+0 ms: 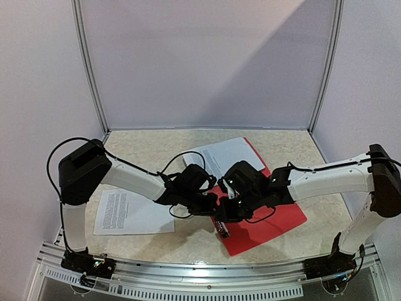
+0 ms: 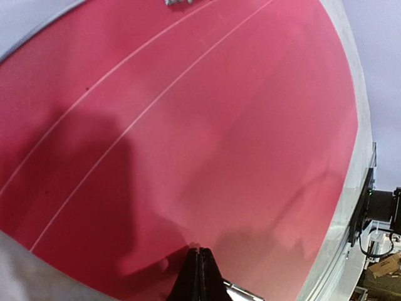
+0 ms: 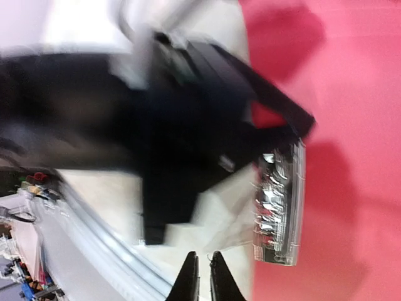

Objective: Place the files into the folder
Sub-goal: Open the spring clip on the folder.

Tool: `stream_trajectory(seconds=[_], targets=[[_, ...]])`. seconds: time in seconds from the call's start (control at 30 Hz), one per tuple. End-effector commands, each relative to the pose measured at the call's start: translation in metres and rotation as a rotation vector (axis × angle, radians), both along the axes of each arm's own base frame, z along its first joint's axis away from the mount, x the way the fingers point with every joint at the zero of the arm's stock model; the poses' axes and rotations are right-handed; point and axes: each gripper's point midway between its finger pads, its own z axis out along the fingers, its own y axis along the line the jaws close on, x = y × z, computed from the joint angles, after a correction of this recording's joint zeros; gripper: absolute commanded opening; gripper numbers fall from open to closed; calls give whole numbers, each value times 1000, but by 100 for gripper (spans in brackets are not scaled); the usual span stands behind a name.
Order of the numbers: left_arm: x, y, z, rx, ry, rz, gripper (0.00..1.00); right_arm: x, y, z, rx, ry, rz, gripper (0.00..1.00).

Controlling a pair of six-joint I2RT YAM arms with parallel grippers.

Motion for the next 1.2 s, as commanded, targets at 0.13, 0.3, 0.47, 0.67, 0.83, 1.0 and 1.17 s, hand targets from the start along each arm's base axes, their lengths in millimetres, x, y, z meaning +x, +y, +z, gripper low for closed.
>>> stream_trajectory(seconds=[0.13,0.3,0.47,0.67,0.83,1.0,1.17], targets=[[16,22,32,145,-132,-3,32,4,24,51,203,-8,57,33],[43,22,128,91,-381,18,53,24,-23,91,253,-101,-21,68],[14,13,152,89,-522,-175,61,83,-137,96,-28,-425,-248,99],[-38,4,99,376,-589,-440,62,109,-250,98,-330,-656,-485,99],[-69,-3,65,477,-566,-561,62,119,-293,69,-457,-495,-540,99],[-79,-7,45,473,-511,-580,63,114,-317,5,-540,-247,-551,99],[-70,0,39,529,-518,-538,63,108,-328,-31,-502,-165,-574,99]])
